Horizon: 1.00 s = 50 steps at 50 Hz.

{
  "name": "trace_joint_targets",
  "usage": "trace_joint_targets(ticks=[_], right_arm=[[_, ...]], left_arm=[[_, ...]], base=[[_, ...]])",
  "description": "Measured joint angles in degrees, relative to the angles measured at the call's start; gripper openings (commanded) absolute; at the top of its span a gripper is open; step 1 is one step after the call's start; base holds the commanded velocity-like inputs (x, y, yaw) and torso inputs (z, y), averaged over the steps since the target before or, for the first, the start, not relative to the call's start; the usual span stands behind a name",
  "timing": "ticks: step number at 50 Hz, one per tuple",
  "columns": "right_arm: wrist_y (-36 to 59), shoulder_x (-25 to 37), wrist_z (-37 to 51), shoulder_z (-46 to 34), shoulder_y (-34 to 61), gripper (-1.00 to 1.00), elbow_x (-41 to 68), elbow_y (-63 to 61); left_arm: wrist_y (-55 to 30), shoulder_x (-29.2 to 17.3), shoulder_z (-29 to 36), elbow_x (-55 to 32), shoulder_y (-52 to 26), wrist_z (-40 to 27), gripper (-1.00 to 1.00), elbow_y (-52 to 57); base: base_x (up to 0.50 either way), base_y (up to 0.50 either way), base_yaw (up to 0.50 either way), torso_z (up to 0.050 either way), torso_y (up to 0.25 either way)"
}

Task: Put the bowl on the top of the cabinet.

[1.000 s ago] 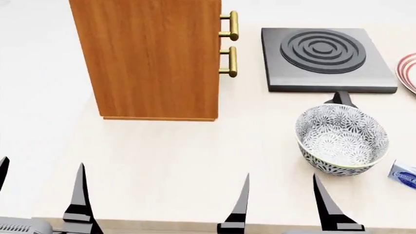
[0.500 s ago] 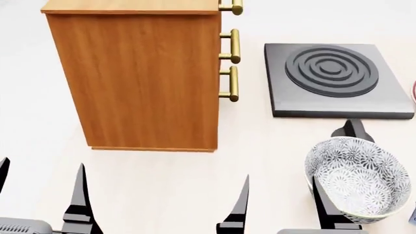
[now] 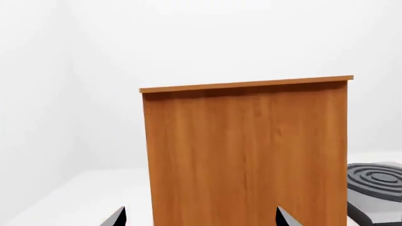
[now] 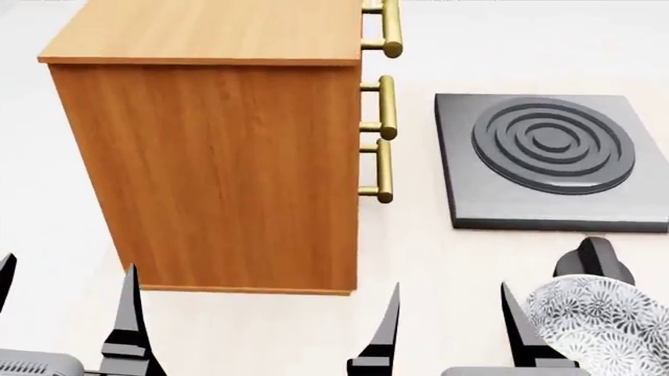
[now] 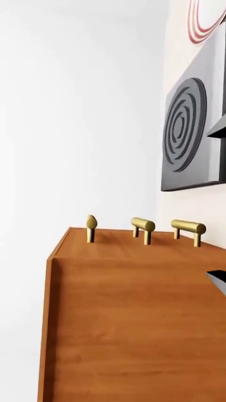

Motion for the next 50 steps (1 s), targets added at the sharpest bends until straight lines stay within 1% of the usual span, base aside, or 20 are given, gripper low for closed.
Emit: trace_joint_targets(ticks=[8, 22, 36, 50], right_arm=[[-0.3, 0.1, 0.2, -0.2, 0.1, 1.0, 0.2, 0.2], [-0.4, 0.5, 0.8, -0.6, 0.2, 1.0, 0.1, 0.6], [-0.4, 0.8, 1.1, -1.0, 0.2, 1.0, 0.5, 0.8], [-0.7, 0.9, 3.0, -1.2, 0.2, 1.0, -1.1, 0.9]], left_arm=[[0.0, -0.2, 0.1, -0.2, -0.1, -0.3, 1.0, 0.0], [0.3, -0.6, 0.5, -0.5, -0.1, -0.7, 1.0, -0.1], [0.5, -1.0, 0.8, -0.8, 0.0, -1.1, 1.0, -0.2], [0.7, -1.2, 1.0, -1.1, -0.3, -1.4, 1.0, -0.5]], base=[[0.4, 0.05, 0.0, 0.0, 0.0], [0.02, 0.0, 0.0, 0.0, 0.001], [0.46, 0.0, 0.0, 0.0, 0.0], [0.0, 0.0, 0.0, 0.0, 0.0]])
